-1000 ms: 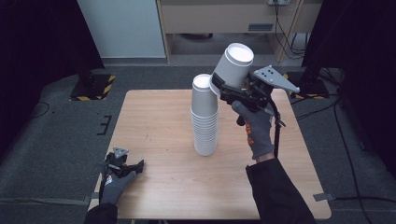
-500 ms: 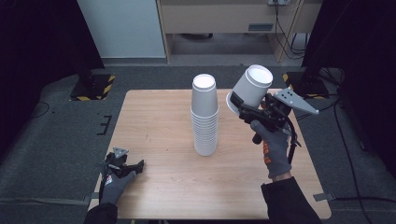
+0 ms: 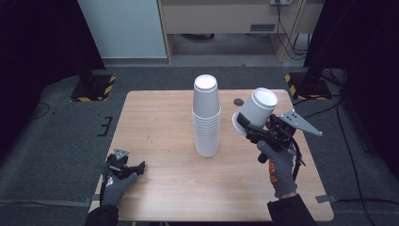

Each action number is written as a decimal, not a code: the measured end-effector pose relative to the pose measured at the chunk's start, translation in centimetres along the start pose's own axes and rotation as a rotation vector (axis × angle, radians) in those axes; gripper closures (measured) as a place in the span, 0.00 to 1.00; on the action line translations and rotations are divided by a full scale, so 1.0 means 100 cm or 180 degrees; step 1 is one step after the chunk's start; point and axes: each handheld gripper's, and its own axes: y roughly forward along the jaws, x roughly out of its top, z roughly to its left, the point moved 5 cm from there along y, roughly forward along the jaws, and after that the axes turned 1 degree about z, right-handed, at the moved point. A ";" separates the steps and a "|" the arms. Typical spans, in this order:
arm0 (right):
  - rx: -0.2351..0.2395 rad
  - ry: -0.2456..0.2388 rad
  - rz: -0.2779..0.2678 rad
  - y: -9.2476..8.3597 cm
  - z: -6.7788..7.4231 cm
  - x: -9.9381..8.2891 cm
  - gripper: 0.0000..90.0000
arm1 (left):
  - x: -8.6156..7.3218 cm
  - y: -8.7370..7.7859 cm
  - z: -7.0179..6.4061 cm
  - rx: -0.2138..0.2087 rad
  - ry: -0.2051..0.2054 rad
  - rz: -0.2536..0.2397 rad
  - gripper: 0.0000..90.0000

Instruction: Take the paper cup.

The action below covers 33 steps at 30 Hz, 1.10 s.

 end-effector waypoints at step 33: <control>-0.0281 0.0676 0.0170 -0.040 -0.056 -0.079 0.15 | -0.002 -0.003 0.003 0.0023 -0.0045 -0.0040 0.10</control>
